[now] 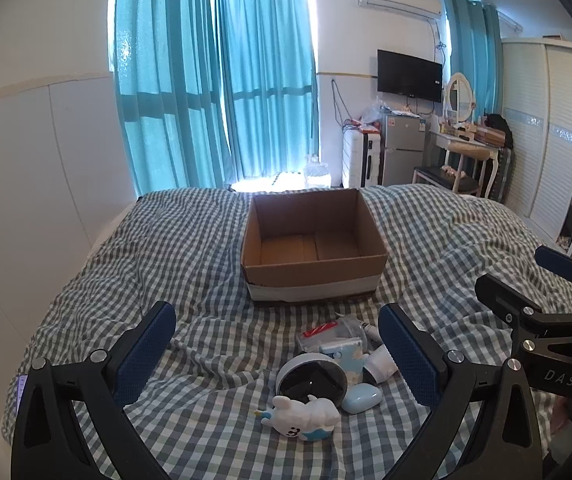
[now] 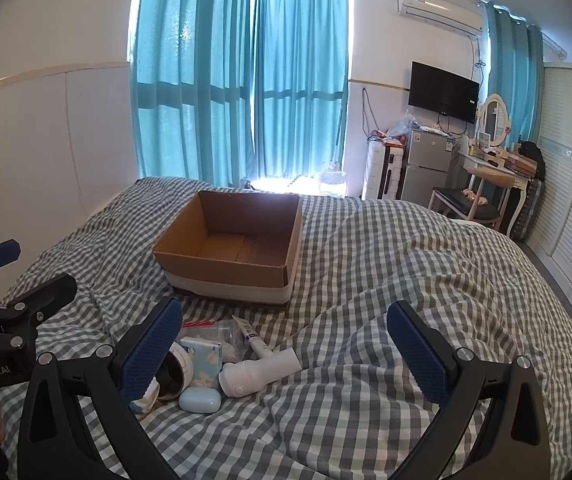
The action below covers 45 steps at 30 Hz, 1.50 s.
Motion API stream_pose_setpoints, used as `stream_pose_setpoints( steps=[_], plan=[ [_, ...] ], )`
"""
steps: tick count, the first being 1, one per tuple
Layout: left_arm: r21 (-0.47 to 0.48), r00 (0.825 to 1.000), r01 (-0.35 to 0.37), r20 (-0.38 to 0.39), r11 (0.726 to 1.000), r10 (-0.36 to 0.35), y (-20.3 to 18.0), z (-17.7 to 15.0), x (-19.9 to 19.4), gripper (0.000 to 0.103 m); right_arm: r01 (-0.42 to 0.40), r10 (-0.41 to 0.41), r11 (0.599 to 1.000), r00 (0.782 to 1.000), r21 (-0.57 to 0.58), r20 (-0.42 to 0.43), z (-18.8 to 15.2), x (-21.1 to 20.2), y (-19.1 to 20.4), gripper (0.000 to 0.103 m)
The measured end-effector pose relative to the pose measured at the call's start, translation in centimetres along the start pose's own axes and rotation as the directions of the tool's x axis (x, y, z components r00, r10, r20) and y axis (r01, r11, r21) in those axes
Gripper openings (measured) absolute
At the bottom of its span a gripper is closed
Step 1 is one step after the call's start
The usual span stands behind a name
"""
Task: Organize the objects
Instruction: 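Grasp the white bear figurine with the left tool while the right tool grasps the white headband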
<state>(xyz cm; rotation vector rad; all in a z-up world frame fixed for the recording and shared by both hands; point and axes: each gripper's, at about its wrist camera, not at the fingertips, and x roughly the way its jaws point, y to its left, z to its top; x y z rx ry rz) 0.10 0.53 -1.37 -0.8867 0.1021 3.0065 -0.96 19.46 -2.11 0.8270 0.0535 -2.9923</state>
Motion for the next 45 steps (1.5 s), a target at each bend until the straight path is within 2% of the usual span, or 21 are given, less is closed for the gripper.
stream_pose_setpoints(
  steps=[7, 14, 23, 28, 30, 31, 34, 37, 43, 45],
  plan=[
    [0.008, 0.996, -0.011, -0.092, 1.0, 0.012, 0.1, -1.8, 2.5, 0.103, -0.008, 0.009, 1.0, 0.999, 0.004, -0.054, -0.9, 1.7, 0.2, 0.103],
    [-0.001, 0.978, -0.003, -0.207, 1.0, 0.003, 0.8, -4.9, 5.6, 0.103, -0.013, 0.014, 1.0, 0.991, 0.007, -0.133, -2.3, 4.4, 0.4, 0.103],
    [0.056, 0.94, 0.085, -0.335, 0.995, -0.062, -1.0, -8.7, 8.9, 0.103, -0.014, 0.02, 1.0, 0.968, 0.027, -0.249, -4.2, 8.3, 0.1, 0.103],
    [0.1, 0.916, 0.092, -0.4, 0.991, -0.045, -2.0, -10.0, 11.2, 0.103, -0.026, 0.034, 0.999, 0.947, 0.028, -0.318, -5.0, 10.7, 0.5, 0.103],
    [0.074, 0.908, 0.097, -0.416, 0.993, -0.058, -1.5, -10.3, 11.8, 0.094, -0.033, 0.04, 0.999, 0.94, 0.025, -0.339, -5.4, 11.5, 0.8, 0.103],
    [0.049, 0.903, 0.105, -0.424, 0.993, -0.075, -1.2, -10.4, 12.1, 0.084, -0.036, 0.042, 0.999, 0.938, 0.023, -0.344, -5.4, 11.7, 0.9, 0.103],
    [-0.014, 0.894, 0.113, -0.436, 0.993, -0.108, 0.0, -10.3, 12.4, 0.084, -0.061, 0.06, 0.998, 0.935, 0.008, -0.349, -5.3, 12.0, 1.5, 0.103],
    [-0.045, 0.897, 0.102, -0.427, 0.994, -0.111, 0.8, -9.5, 12.0, 0.084, -0.081, 0.066, 0.996, 0.931, -0.028, -0.36, -5.3, 12.4, 2.6, 0.103],
    [-0.066, 0.932, 0.073, -0.351, 0.995, -0.092, 3.9, -6.6, 11.0, 0.084, -0.12, 0.089, 0.991, 0.917, -0.055, -0.39, -5.3, 13.6, 4.5, 0.102],
    [-0.074, 0.938, 0.056, -0.337, 0.996, -0.078, 4.9, -6.0, 11.1, 0.084, -0.139, 0.104, 0.989, 0.91, -0.058, -0.402, -5.4, 14.2, 5.4, 0.098]
  ],
)
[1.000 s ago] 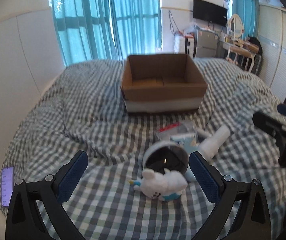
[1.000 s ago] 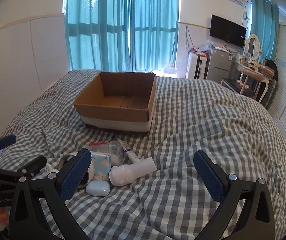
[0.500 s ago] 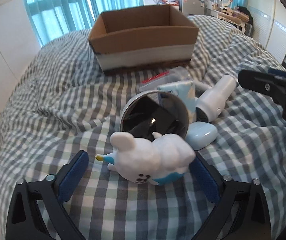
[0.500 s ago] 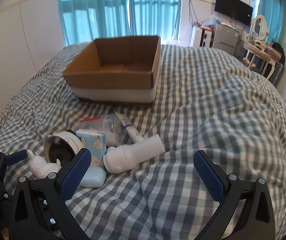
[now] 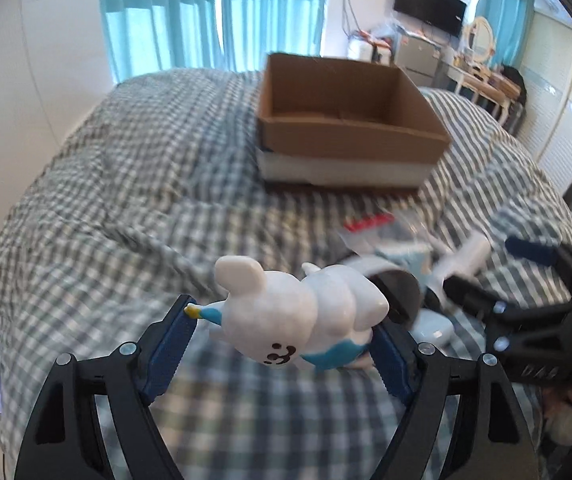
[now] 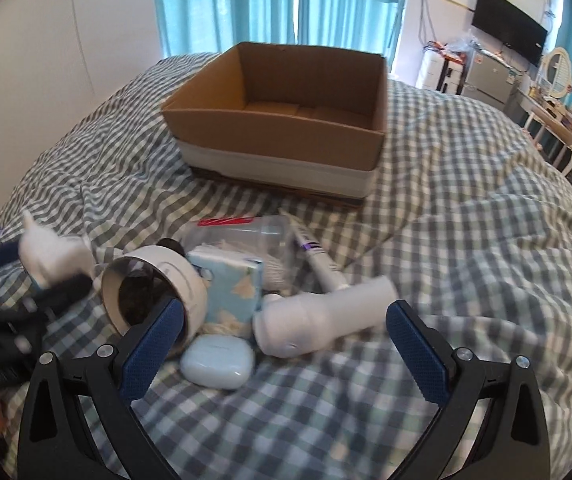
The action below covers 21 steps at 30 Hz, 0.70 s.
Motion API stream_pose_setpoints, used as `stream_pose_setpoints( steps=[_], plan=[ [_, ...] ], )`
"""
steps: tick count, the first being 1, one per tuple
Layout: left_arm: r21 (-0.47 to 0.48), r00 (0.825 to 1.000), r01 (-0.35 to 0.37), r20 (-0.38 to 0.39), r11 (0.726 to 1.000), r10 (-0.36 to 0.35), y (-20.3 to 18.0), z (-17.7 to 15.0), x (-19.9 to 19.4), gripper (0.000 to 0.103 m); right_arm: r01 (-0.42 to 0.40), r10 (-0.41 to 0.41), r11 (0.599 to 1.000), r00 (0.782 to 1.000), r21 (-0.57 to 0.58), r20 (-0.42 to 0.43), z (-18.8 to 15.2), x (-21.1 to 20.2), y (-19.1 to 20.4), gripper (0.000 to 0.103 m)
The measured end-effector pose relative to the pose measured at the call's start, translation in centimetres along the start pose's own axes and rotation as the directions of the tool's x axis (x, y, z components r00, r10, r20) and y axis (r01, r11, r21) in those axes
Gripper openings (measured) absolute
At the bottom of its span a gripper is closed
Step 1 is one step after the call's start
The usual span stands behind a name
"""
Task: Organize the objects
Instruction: 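Grasp the white bear figurine with the left tool while the right tool grasps the white headband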
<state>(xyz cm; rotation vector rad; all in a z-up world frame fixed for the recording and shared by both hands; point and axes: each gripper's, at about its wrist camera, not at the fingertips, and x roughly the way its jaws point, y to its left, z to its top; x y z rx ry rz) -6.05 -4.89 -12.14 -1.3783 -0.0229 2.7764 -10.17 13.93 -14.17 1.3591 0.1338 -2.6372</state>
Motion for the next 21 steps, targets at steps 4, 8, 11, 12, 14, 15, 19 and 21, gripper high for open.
stream_pose_setpoints(
  steps=[4, 8, 11, 12, 14, 15, 19, 21],
  plan=[
    [-0.02, 0.999, -0.037, 0.015, 0.999, 0.038, 1.7, 0.6, 0.3, 0.084, -0.014, 0.013, 0.999, 1.0, -0.04, -0.027, 0.5, 1.5, 1.8, 0.087],
    [-0.043, 0.999, -0.029, -0.014, 0.999, 0.028, 2.6, 0.4, 1.6, 0.084, -0.015, 0.011, 0.998, 0.998, -0.062, -0.059, 0.6, 2.8, 2.9, 0.058],
    [-0.04, 0.999, -0.023, -0.033, 0.999, 0.022, 2.8, 0.3, 2.3, 0.084, -0.017, 0.011, 0.996, 0.997, -0.088, -0.071, 0.6, 3.3, 3.5, 0.027],
    [-0.037, 0.999, -0.022, -0.035, 0.999, 0.02, 2.8, 0.2, 2.5, 0.084, -0.019, 0.013, 0.996, 0.998, -0.092, -0.068, 0.6, 3.3, 3.6, 0.02],
    [-0.028, 0.999, -0.027, -0.041, 0.999, 0.026, 2.6, 0.0, 2.7, 0.084, -0.027, 0.022, 0.995, 0.998, -0.092, -0.062, 0.6, 3.0, 3.6, 0.011],
    [-0.026, 0.999, -0.029, -0.044, 0.999, 0.028, 2.4, -0.2, 2.7, 0.084, -0.03, 0.025, 0.995, 0.998, -0.092, -0.059, 0.6, 2.9, 3.6, 0.009],
    [-0.023, 0.999, -0.029, -0.028, 0.999, 0.028, 2.3, -0.3, 2.1, 0.084, -0.034, 0.031, 0.996, 0.999, -0.084, -0.033, 0.4, 1.8, 3.6, 0.006],
    [-0.021, 0.999, -0.032, -0.014, 0.999, 0.032, 2.2, -0.4, 1.5, 0.084, -0.035, 0.034, 0.997, 0.999, -0.076, -0.01, 0.4, 0.8, 3.6, 0.006]
  ],
)
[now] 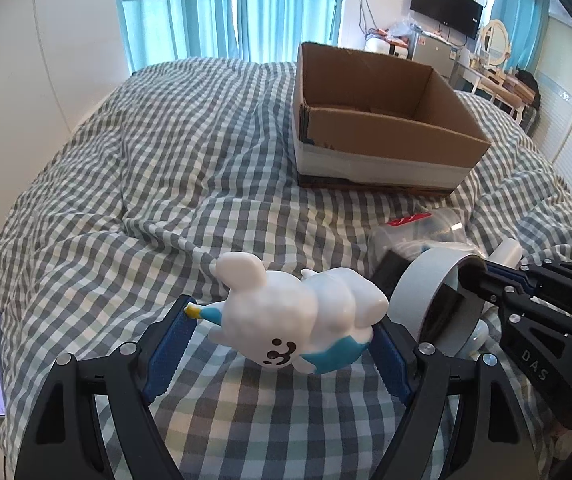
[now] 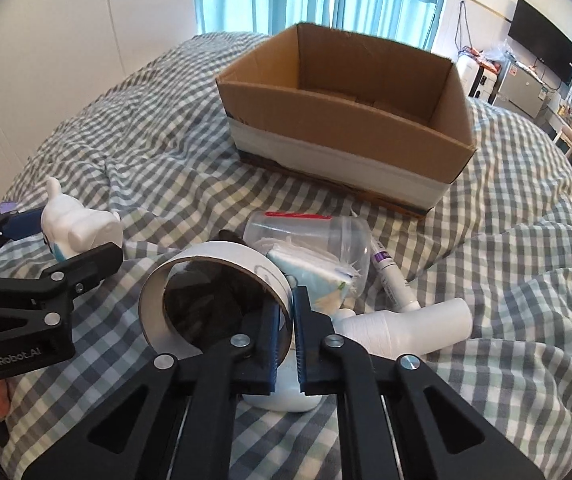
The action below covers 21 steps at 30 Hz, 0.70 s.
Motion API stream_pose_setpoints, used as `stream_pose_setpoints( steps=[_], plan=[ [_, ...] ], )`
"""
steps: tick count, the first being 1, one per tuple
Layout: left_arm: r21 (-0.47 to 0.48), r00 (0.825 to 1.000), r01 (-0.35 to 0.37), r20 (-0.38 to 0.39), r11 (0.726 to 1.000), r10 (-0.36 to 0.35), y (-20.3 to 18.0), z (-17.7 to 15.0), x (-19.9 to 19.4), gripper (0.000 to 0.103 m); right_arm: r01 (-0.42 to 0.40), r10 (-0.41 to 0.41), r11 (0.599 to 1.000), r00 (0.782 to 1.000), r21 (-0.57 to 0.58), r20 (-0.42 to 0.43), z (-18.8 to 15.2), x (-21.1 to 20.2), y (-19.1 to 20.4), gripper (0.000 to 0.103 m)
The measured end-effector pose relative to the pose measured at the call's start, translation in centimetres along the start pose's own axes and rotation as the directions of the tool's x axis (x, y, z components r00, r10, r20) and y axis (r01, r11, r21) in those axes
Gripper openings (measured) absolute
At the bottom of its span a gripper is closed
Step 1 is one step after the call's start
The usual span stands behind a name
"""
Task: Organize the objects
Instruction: 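Grasp the white bear figurine with the left tool while the right tool grasps the white headband, then carry the figurine and headband into the cardboard box and open both tools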
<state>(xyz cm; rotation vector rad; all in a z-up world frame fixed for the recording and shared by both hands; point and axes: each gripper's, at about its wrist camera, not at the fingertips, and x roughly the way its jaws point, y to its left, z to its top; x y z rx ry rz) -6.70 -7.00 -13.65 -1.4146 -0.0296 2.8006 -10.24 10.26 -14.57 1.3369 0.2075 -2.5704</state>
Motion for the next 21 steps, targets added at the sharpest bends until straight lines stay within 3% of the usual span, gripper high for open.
stream_pose_setpoints(
  steps=[11, 21],
  plan=[
    [0.03, 0.994, -0.003, 0.112, 1.0, -0.001, -0.8, 0.6, -5.5, 0.084, 0.041, -0.038, 0.999, 0.99, -0.016, 0.134, 0.4, -6.6, 0.3, 0.006],
    [0.098, 0.969, -0.027, 0.245, 0.995, 0.002, -2.3, 5.2, -9.9, 0.084, 0.136, -0.108, 0.987, 0.958, -0.089, 0.265, 3.1, -12.2, -0.1, 0.006]
  ],
)
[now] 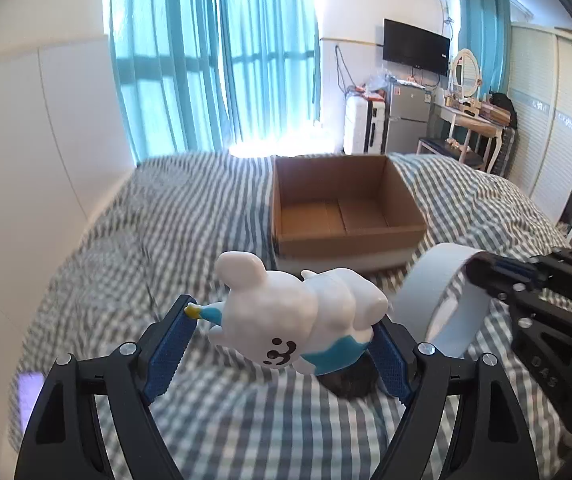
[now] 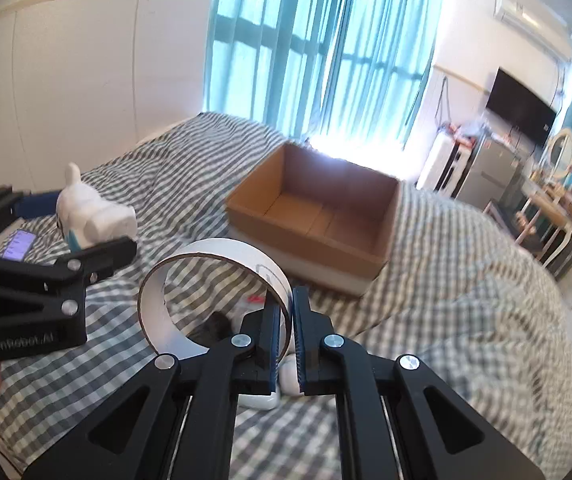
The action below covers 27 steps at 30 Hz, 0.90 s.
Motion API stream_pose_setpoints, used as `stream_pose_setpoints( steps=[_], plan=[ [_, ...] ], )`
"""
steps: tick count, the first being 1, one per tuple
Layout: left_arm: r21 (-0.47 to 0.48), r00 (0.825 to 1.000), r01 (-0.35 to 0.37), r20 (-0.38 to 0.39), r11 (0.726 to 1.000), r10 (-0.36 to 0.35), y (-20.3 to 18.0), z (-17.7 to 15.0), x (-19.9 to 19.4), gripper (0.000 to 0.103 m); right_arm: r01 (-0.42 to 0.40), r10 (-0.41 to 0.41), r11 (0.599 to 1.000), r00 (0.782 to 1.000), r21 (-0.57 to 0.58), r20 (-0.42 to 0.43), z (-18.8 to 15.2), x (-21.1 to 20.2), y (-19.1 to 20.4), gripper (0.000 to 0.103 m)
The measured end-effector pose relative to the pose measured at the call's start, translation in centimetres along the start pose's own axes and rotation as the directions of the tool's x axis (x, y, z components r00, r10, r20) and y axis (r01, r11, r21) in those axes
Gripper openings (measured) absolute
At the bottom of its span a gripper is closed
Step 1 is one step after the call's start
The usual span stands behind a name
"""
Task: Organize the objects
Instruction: 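Carry the figurine and headband into the cardboard box and open both tools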
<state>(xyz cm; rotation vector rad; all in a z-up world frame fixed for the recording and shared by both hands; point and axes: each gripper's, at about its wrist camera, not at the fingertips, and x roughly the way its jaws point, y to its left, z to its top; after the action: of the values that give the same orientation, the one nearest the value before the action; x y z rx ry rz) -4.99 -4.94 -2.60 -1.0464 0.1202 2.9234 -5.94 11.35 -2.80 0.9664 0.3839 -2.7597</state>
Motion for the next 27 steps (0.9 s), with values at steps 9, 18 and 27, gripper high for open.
stream_pose_setpoints(
  steps=[9, 18, 27],
  plan=[
    [0.006, 0.998, 0.048, 0.048, 0.999, -0.048, -1.0, 6.0, 1.7, 0.084, 0.086, -0.087, 0.996, 0.995, 0.017, 0.049, 4.7, 0.1, -5.7, 0.006],
    [0.017, 0.997, 0.041, 0.07, 0.999, -0.042, -1.9, 11.3, 6.2, 0.084, 0.1, -0.104, 0.993, 0.992, 0.065, 0.067, 10.1, 4.1, -11.0, 0.006],
    [0.084, 0.996, 0.061, 0.061, 0.995, -0.066, -3.5, 13.9, 13.1, 0.084, 0.059, -0.061, 0.993, 0.998, 0.104, 0.021, 13.5, 11.5, -13.9, 0.006]
  ],
)
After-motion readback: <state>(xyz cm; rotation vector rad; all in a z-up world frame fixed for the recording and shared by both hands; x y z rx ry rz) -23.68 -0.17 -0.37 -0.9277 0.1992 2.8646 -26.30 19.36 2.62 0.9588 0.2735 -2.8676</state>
